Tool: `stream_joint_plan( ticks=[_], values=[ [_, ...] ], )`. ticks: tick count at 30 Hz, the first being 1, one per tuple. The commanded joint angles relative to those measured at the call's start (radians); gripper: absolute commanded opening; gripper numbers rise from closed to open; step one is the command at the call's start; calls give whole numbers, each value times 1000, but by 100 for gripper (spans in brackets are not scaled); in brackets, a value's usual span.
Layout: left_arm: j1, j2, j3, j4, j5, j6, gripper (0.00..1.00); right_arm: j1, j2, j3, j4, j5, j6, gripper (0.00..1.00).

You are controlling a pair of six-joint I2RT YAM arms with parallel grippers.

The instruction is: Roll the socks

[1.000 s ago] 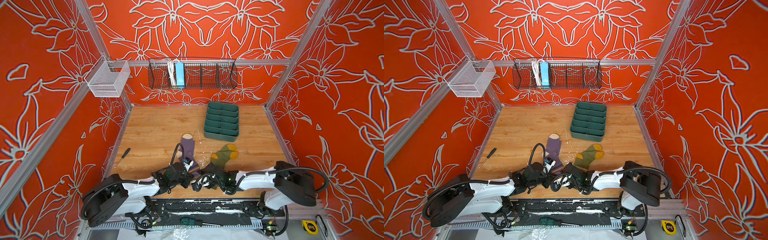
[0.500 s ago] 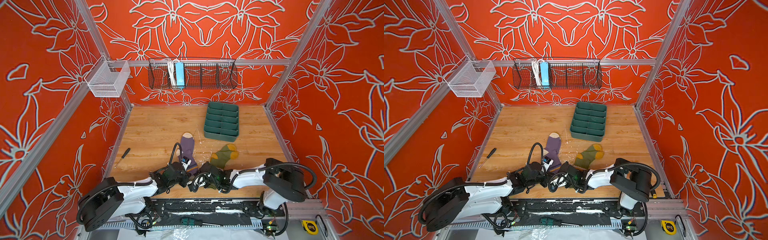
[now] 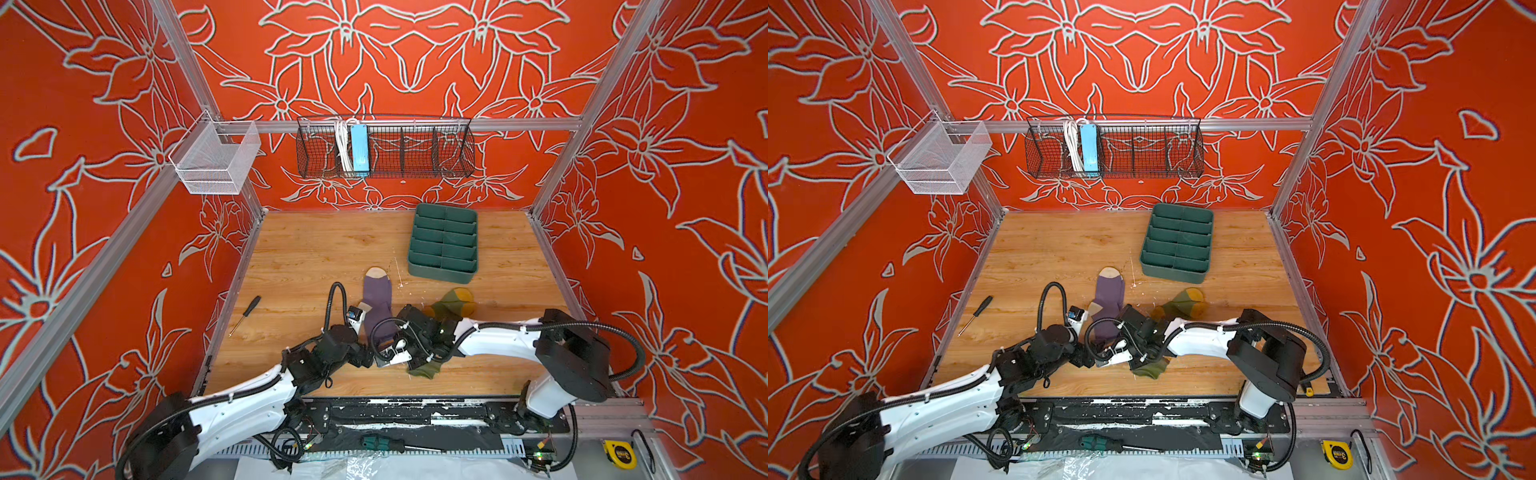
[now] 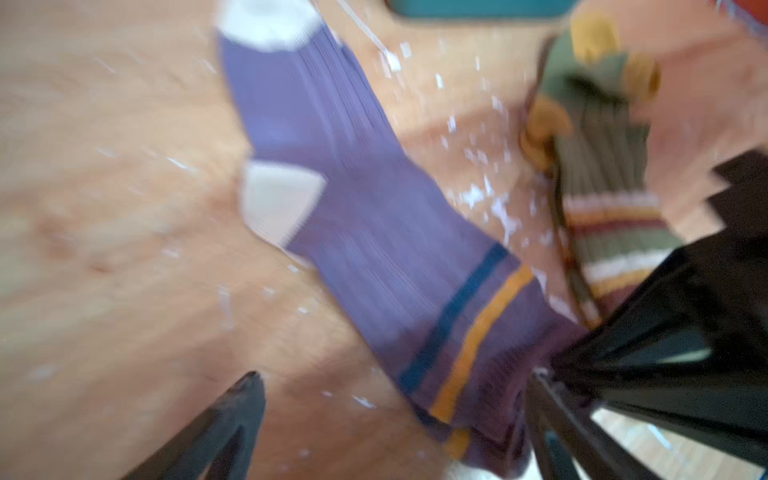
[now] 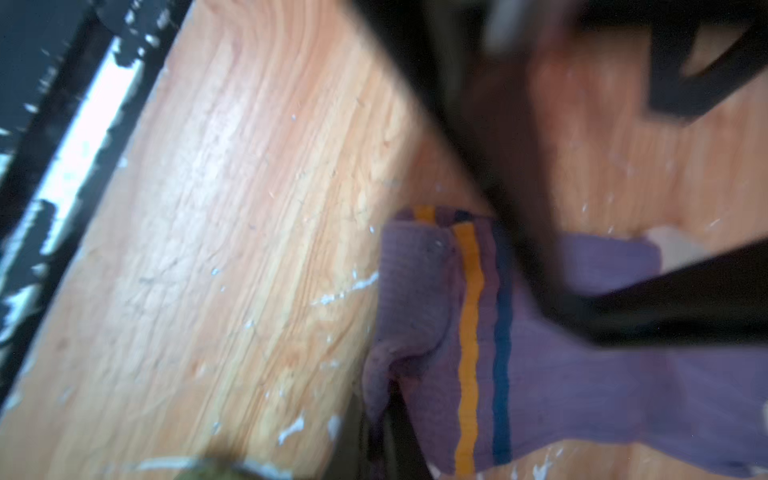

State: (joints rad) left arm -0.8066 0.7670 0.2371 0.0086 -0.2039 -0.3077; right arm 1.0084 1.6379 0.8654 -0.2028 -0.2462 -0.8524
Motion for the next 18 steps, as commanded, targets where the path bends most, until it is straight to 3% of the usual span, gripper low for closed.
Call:
stream_joint_plan(
  ticks=[1,6,11,15,18],
  values=[
    [-19,-181,47,-71,-127,11,99,-73,60,89,-213,-116,120,0],
    [-17,-479,50,-159,-216,84,99,-129,174,251,-414,-251,161,0],
    [-18,-652,124,-247,-160,202,97,-155,278,367,-510,-313,180,0],
    [-17,-628,212,-283,50,445,95,-163,356,474,-592,-316,210,0],
    [-18,-446,321,-415,215,670,94,-169,416,550,-632,-305,243,0]
  ],
)
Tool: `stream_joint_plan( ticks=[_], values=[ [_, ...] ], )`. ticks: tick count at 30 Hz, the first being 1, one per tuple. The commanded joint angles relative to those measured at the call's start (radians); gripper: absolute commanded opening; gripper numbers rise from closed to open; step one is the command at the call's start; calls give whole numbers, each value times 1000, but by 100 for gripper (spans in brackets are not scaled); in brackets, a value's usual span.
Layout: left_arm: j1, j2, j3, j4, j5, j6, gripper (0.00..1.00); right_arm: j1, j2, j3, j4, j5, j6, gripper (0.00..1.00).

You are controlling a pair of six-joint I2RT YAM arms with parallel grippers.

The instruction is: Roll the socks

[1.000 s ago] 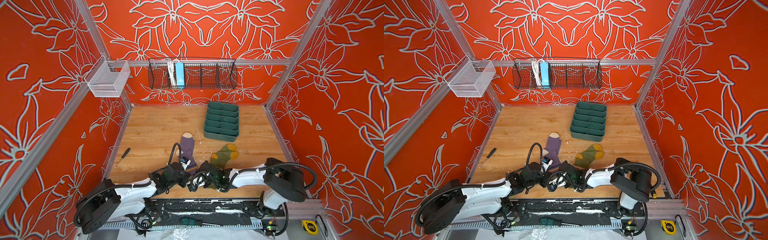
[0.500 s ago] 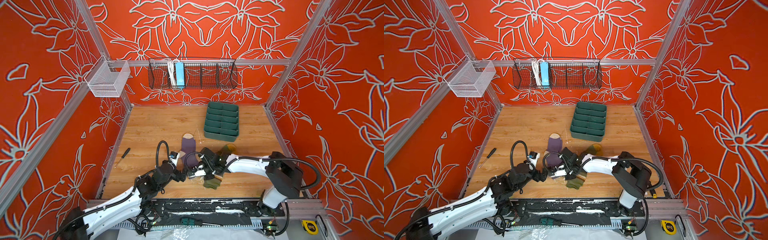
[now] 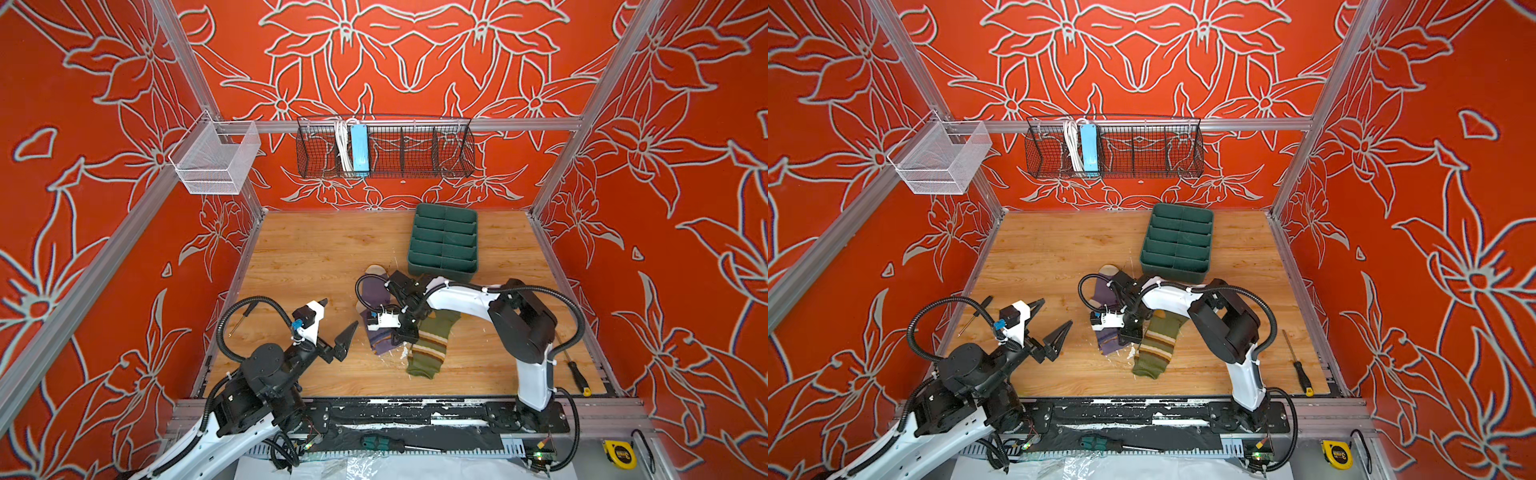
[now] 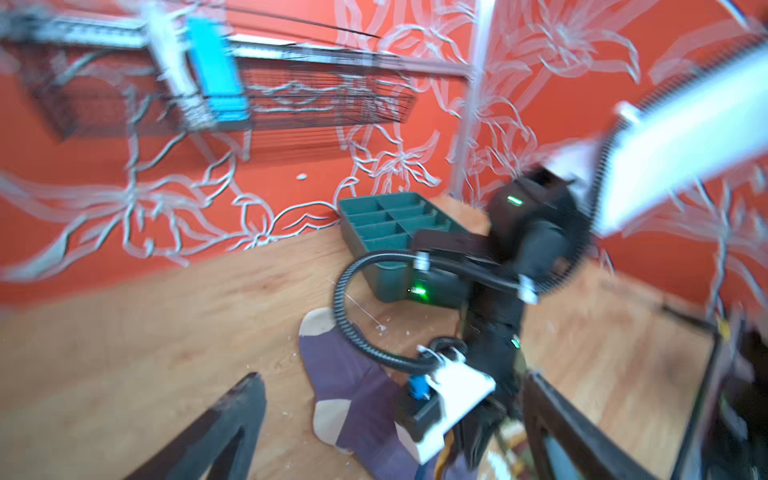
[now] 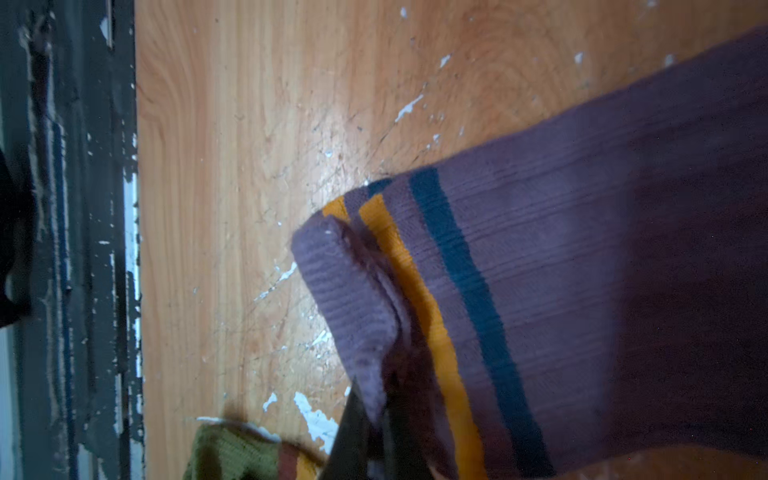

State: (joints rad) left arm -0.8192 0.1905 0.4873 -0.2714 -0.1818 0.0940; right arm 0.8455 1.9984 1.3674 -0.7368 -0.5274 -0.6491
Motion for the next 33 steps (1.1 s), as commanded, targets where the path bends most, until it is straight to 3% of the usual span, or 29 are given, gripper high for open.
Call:
stream_joint_plan(
  ticks=[1,5,11,19,23,30,33],
  values=[
    [-6,204,102,-185,224,347,94,-10,65,60,-101,-21,46,0],
    [-22,494,153,-277,243,574,85,-25,93,82,-84,-34,48,0],
    [-235,641,16,-18,42,788,86,-44,143,100,-72,-51,54,0],
    [-285,952,-51,252,-83,730,80,-70,168,114,-65,-77,37,0],
    [-285,1103,-29,327,-195,706,60,-73,160,116,-73,-97,33,0],
    [-281,1261,9,339,-279,632,46,-76,152,116,-78,-131,24,0],
    [-279,1303,0,349,-300,627,32,-79,141,118,-78,-140,32,0]
  ],
)
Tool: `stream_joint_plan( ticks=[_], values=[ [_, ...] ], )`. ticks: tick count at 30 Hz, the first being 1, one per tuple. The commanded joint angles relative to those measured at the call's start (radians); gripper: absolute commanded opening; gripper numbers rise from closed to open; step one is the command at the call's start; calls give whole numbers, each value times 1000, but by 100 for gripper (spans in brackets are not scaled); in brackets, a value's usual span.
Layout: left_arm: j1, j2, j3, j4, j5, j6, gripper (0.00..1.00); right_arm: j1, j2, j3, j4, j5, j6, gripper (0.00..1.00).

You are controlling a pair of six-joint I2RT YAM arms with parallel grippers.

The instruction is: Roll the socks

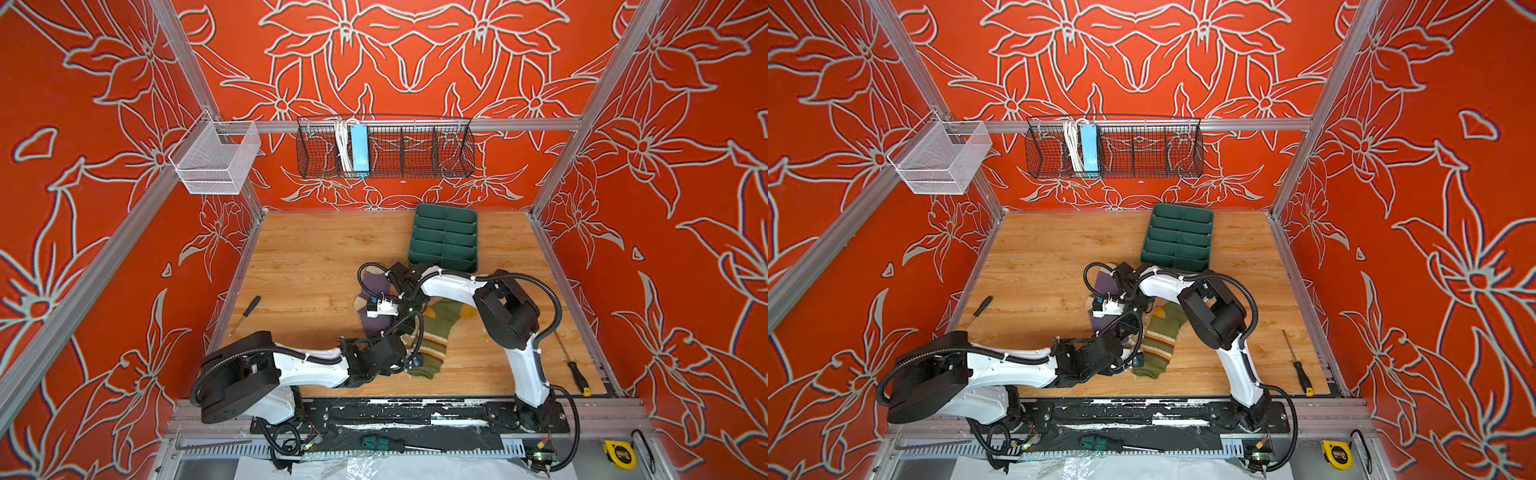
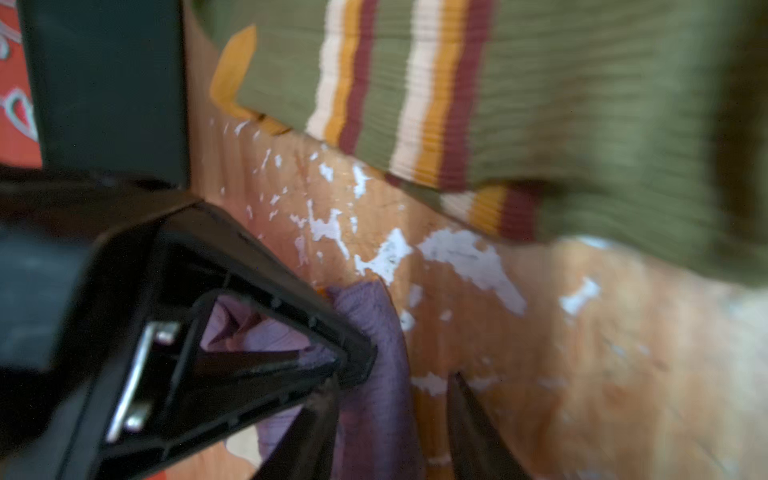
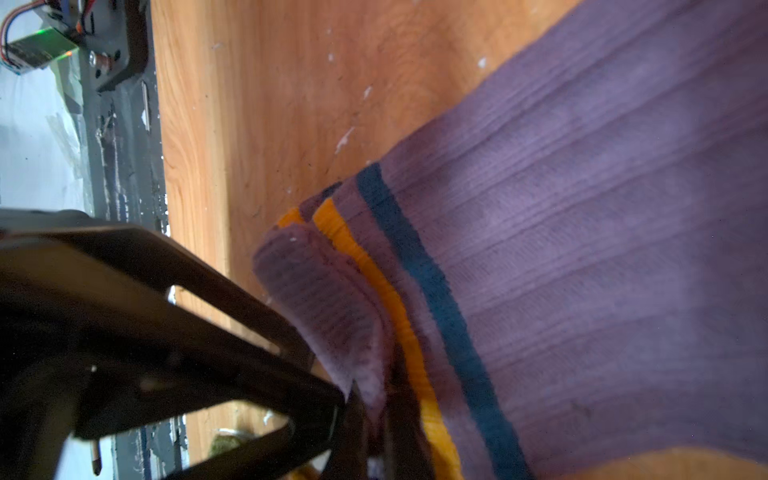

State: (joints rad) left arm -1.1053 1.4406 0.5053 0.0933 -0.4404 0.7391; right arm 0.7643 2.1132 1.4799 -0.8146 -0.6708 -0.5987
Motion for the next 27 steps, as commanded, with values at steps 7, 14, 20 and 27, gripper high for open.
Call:
stream_joint_plan(
  ticks=[7,14,20,27],
  values=[
    [9,109,-2,-49,-35,-37,4,-19,-29,-16,19,-16,-4,0],
    [7,102,19,-128,15,-51,0,-25,-142,-105,73,47,23,31],
    [8,-57,-20,-193,204,3,0,-43,-400,-297,266,294,70,37],
    [7,-151,-6,-351,413,88,0,-108,-700,-420,554,764,258,36]
  ],
)
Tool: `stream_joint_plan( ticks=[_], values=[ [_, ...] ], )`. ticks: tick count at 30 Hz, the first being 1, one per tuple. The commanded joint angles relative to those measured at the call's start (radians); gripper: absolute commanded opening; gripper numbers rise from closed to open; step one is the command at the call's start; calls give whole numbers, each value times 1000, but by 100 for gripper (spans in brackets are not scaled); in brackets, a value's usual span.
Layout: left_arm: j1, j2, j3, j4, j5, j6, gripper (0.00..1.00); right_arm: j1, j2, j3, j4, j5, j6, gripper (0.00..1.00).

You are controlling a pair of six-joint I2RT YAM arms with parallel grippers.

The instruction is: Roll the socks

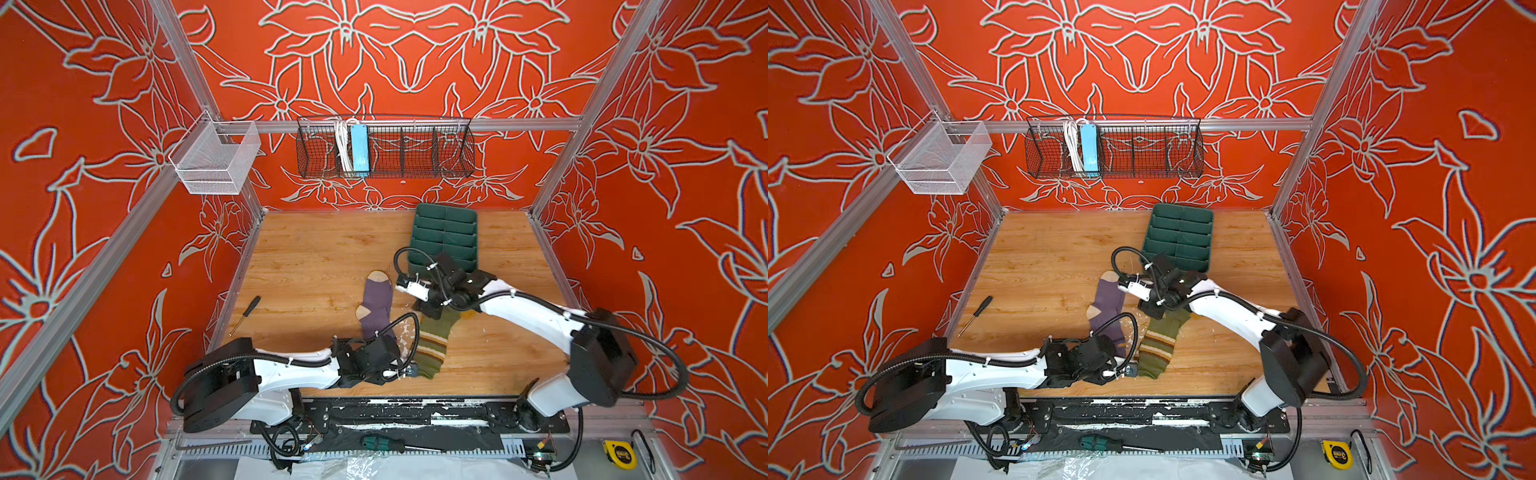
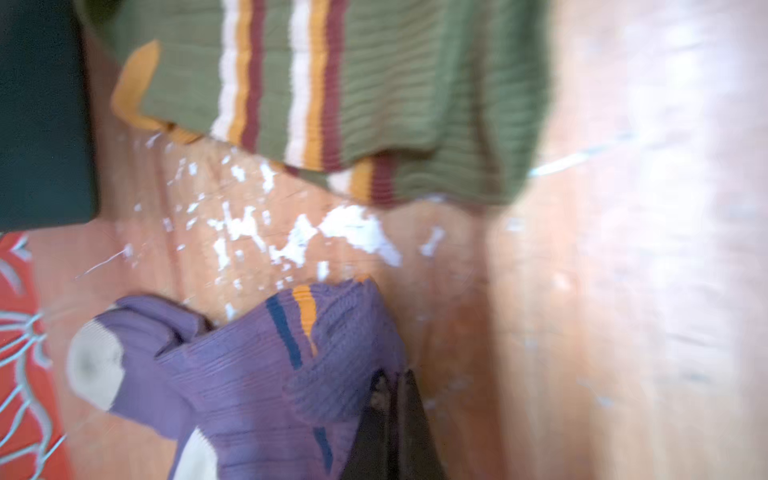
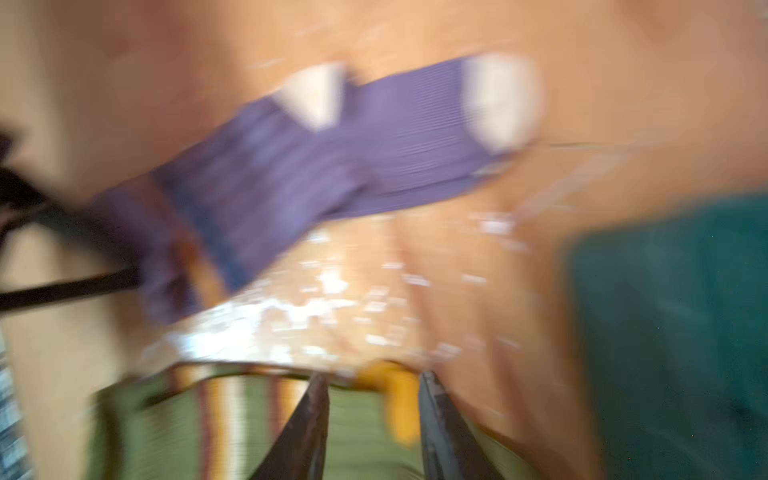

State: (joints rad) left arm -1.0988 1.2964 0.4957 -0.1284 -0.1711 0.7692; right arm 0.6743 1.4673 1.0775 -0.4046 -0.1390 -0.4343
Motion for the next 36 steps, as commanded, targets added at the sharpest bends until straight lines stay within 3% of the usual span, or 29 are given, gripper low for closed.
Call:
stream_joint_plan(
  ticks=[1,8,13,15,21,27,32,36],
  values=[
    [1,-3,19,-150,154,62,0,-18,-89,-28,156,237,86,35],
    [6,-28,62,-203,192,53,0,-18,-399,-248,343,173,-2,34],
    [92,-73,80,-240,324,30,0,-10,-619,-458,487,-64,-151,31],
    [124,-77,87,-244,346,30,0,12,-646,-488,471,-83,-220,26],
    [242,-51,135,-264,420,29,0,259,-559,-492,386,255,-559,26],
    [313,19,216,-327,492,30,0,495,-536,-559,461,444,-784,26],
    [317,-10,196,-309,492,30,0,626,-608,-561,293,476,-768,26],
    [318,-35,178,-296,490,-4,0,659,-651,-590,203,401,-594,31]
  ],
)
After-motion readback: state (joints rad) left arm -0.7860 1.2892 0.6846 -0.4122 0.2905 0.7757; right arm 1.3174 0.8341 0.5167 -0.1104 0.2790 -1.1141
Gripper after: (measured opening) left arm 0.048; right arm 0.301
